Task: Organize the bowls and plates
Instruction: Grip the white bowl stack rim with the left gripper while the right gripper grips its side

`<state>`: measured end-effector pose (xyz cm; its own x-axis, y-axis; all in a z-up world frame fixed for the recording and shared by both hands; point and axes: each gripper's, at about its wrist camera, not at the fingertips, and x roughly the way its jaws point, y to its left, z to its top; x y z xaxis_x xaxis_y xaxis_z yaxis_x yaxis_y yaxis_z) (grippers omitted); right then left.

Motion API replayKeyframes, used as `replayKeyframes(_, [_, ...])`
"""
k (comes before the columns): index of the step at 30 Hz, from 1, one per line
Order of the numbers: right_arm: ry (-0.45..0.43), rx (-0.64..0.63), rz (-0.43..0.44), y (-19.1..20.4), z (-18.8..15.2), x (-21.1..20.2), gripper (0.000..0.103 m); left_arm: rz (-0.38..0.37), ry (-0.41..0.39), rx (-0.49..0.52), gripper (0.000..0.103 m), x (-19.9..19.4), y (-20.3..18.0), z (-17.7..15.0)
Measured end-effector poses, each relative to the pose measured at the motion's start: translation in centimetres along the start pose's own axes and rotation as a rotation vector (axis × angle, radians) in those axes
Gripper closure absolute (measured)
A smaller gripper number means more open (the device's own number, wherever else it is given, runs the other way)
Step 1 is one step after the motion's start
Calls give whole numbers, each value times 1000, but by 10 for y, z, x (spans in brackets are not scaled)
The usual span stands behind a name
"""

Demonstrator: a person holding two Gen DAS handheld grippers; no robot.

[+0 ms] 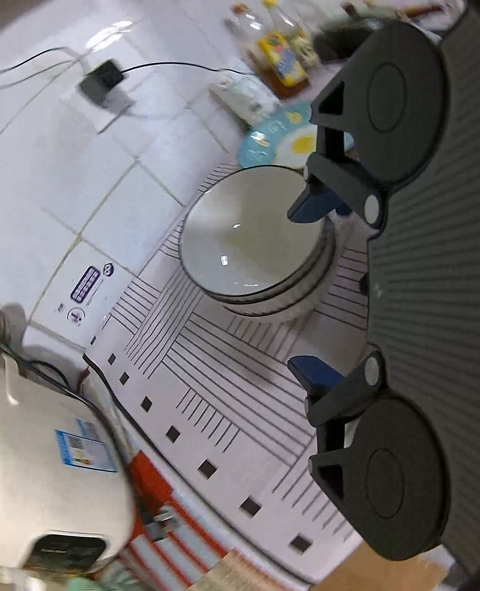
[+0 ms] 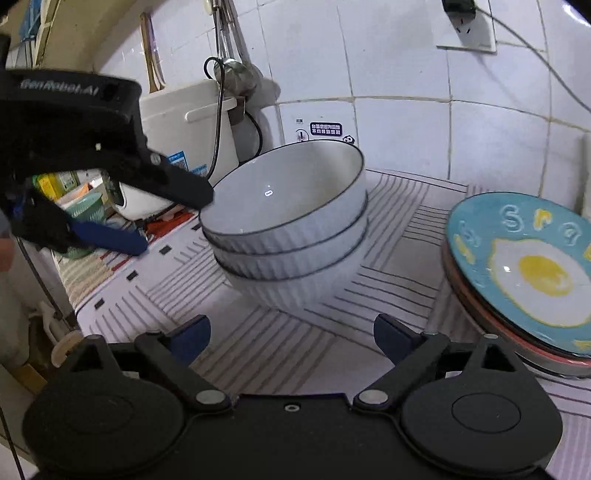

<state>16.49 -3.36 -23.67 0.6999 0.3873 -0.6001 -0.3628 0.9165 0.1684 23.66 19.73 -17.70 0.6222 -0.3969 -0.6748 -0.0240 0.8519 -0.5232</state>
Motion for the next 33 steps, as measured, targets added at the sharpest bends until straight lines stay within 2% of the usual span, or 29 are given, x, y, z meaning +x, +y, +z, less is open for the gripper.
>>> replayKeyframes(4, [-7,21,-12,-1,7,19,6,5,-29,-6,25,11,4,7])
replayKeyframes(10, [8,-20,14,-3,14,40,6,-24,29,11,30,39,8,16])
replayKeyframes(13, [9,-56,14,-1,14,48,5,-70,19,-11,30,50,13,16])
replayKeyframes(15, [32,-27,15,-3,16,55,3,-68,31,-18,32,58,15,16])
replayKeyframes(20, [46,-59,34,-4,23,59,3,-74,59,-13,59,69,15,17])
replayKeyframes(21, [44,-63,44,-5,23,60,3,-74,65,-14,60,70,16,17])
replayKeyframes(28, [45,-92,96,-12,24,62,2,-81,61,-48,61,71,21,13])
replayKeyframes(33, [43,-98,109,-14,22,60,2,-104,95,-45,62,71,25,17])
